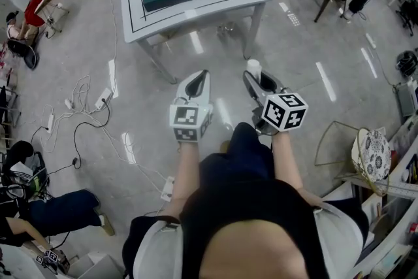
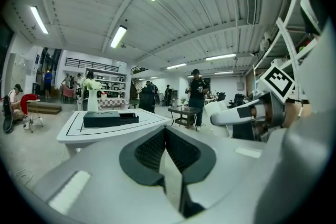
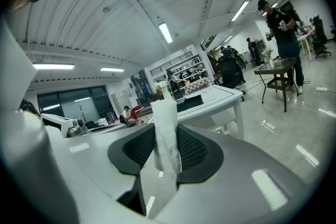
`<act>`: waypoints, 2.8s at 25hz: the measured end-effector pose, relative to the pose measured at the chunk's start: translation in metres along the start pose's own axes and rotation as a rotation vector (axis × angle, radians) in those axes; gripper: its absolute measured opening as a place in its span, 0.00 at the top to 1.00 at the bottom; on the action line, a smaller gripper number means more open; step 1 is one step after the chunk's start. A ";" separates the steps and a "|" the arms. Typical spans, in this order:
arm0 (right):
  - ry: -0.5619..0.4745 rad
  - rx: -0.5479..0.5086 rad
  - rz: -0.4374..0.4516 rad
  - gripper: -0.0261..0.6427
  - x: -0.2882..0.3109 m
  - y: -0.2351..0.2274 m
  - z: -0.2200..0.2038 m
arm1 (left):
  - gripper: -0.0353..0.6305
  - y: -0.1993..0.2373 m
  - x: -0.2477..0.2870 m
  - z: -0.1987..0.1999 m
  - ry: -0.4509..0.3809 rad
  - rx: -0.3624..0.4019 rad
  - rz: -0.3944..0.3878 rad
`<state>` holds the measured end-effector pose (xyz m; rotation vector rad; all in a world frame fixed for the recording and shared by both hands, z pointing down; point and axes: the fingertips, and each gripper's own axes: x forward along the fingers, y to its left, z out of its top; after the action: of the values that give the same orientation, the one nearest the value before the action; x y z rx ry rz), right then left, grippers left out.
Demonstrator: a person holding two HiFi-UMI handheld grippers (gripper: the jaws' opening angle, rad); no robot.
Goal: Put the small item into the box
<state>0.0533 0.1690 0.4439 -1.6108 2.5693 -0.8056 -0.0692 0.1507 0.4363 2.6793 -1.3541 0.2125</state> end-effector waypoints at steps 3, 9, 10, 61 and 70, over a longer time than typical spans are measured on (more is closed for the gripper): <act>-0.010 0.044 0.019 0.77 0.000 -0.002 0.000 | 0.93 -0.001 0.002 -0.004 0.007 -0.006 -0.002; -0.001 0.052 0.005 0.77 -0.001 -0.013 0.000 | 0.93 -0.001 0.011 -0.007 0.022 -0.011 -0.001; -0.003 0.054 0.004 0.77 0.000 -0.015 0.002 | 0.93 0.000 0.013 -0.006 0.022 -0.009 -0.001; 0.071 -0.011 0.093 0.77 0.149 -0.105 0.093 | 0.93 0.079 0.186 0.027 0.035 -0.031 0.082; 0.082 -0.015 0.115 0.77 0.182 -0.120 0.108 | 0.93 0.096 0.216 0.030 0.041 -0.032 0.107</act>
<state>0.0970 -0.0700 0.4485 -1.4469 2.7005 -0.8624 -0.0184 -0.0815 0.4521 2.5647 -1.4771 0.2532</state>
